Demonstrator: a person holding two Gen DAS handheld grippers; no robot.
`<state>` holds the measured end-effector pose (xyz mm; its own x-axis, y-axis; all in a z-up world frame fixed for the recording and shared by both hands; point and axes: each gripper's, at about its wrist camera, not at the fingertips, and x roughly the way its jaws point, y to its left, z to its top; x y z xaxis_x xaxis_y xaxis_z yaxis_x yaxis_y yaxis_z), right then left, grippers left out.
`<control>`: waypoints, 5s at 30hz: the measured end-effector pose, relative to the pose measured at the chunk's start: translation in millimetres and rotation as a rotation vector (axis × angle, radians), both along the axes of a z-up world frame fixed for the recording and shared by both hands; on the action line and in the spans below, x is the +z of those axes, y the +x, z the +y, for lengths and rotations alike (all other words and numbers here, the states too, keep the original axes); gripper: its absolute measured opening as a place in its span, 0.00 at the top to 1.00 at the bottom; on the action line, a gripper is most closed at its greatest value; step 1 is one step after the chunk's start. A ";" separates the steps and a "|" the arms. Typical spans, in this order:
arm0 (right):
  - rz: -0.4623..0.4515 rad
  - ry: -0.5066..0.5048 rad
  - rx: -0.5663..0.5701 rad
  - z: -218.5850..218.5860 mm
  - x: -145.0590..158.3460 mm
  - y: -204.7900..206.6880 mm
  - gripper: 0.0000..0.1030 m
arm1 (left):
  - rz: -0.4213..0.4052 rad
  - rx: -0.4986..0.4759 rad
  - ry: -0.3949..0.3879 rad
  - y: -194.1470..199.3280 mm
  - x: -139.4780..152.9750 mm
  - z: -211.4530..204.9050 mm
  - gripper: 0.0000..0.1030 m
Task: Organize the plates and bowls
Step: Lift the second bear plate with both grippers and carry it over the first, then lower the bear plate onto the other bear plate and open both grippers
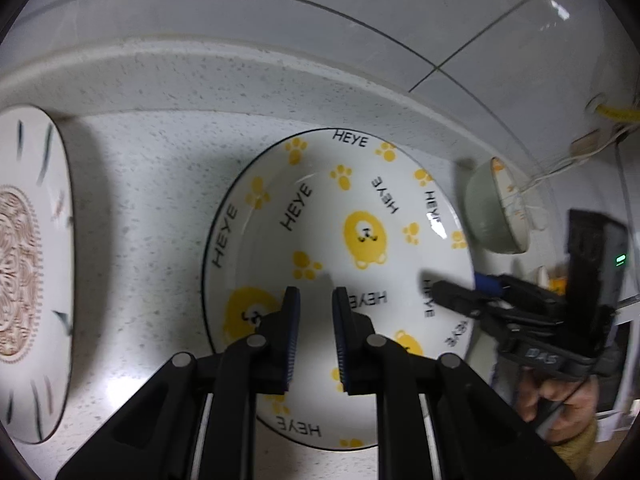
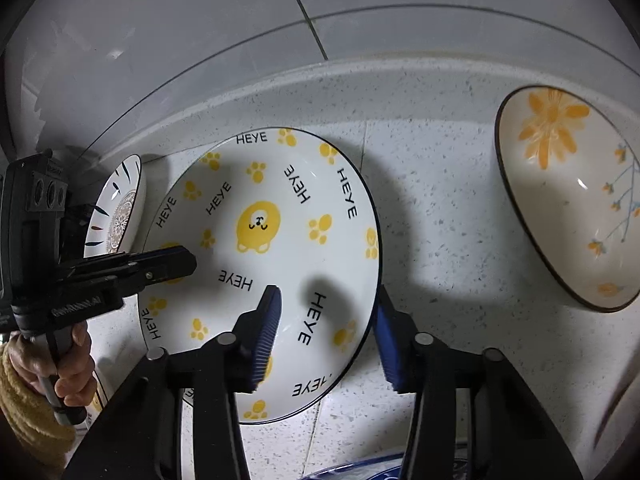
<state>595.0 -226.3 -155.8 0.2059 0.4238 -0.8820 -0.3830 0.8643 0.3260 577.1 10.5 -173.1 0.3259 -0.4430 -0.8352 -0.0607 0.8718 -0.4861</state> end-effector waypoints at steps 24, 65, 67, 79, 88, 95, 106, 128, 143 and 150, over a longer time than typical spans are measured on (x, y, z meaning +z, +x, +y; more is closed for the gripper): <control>-0.003 -0.012 -0.005 -0.7 -8.4 4.6 0.80 | -0.005 0.046 -0.003 -18.1 21.1 38.1 0.85; -0.128 -0.068 0.009 7.1 -2.8 -2.7 0.81 | -0.006 0.026 0.032 -11.2 -8.3 25.9 0.83; -0.145 -0.069 0.013 7.8 1.8 -3.6 0.82 | -0.012 0.028 0.031 -12.4 -6.9 25.3 0.83; -0.185 -0.057 0.008 3.6 29.7 -20.2 0.82 | -0.052 0.037 0.027 -42.7 25.1 24.7 0.83; -0.197 -0.034 0.018 9.5 60.4 -68.5 0.82 | -0.048 0.058 0.020 -113.0 55.3 39.3 0.83; -0.191 0.001 0.035 27.1 67.2 -121.7 0.83 | -0.034 0.068 0.024 -189.8 65.7 61.0 0.83; -0.170 0.042 0.092 79.5 58.2 -208.2 0.83 | -0.026 0.141 0.030 -297.8 69.4 114.4 0.83; -0.045 -0.006 0.180 146.2 -3.6 -274.9 0.83 | 0.045 0.200 0.021 -357.9 20.7 169.3 0.84; -0.008 -0.032 0.208 151.6 -3.8 -276.0 0.81 | 0.035 0.201 0.065 -362.3 34.8 175.9 0.83; -0.009 -0.038 0.223 150.1 0.7 -273.7 0.79 | 0.011 0.215 0.086 -369.3 45.3 176.8 0.83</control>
<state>321.3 -76.3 -155.1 0.1185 0.4264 -0.8968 -0.5689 0.7693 0.2906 207.8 187.3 -127.7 0.3955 -0.2917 -0.8709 -0.2545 0.8763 -0.4091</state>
